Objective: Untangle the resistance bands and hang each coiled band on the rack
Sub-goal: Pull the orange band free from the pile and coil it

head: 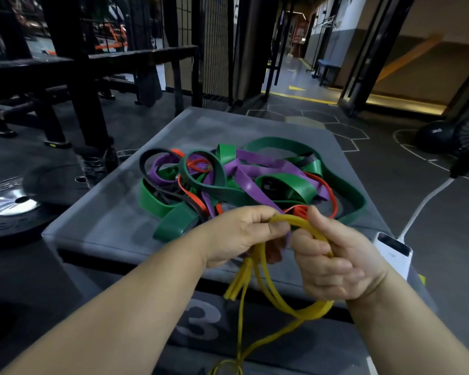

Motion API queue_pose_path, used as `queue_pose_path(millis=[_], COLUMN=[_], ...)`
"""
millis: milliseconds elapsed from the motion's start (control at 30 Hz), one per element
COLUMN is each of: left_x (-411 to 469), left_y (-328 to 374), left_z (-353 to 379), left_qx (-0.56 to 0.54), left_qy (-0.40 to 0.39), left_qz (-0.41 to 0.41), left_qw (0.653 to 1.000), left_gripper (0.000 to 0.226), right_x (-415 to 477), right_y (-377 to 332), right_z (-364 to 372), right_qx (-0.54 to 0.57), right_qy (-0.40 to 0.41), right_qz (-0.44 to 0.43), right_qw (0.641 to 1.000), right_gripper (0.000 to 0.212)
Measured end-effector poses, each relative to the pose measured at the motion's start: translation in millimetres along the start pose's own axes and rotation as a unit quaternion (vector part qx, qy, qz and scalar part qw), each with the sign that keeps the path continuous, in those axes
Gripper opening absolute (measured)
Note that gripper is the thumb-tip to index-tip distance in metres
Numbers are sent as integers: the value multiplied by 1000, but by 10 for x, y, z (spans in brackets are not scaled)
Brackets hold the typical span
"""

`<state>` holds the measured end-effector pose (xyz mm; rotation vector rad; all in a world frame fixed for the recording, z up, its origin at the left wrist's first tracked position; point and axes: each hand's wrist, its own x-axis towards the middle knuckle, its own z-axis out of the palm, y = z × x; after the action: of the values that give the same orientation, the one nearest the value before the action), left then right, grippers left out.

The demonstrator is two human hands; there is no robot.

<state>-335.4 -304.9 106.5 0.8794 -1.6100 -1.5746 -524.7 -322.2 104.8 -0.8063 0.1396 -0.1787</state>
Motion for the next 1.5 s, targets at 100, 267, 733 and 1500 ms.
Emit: queue_pose_path(millis=[100,267,733,1500], left_x=[6,23,124,48], left_y=[30,24,-221,-349], left_z=[-11,-34,121,19], left_qx=[-8,-112,-232,275], left_qy=[52,83,56,-12], left_qz=[33,47,-71,-163], left_qw=[998,989,969,948], left_gripper=[23,28,34,15], right_x=[-5,-24,-9,-326], right_y=[15,19,-62,-385], right_z=[-71,-85,62,218], right_qx=[9,-73,-32,-27], right_qy=[16,5,13,320], right_qz=[10,-85,-324,-544], right_qw=[1000,994,945,775], right_gripper=[44,32,37,26])
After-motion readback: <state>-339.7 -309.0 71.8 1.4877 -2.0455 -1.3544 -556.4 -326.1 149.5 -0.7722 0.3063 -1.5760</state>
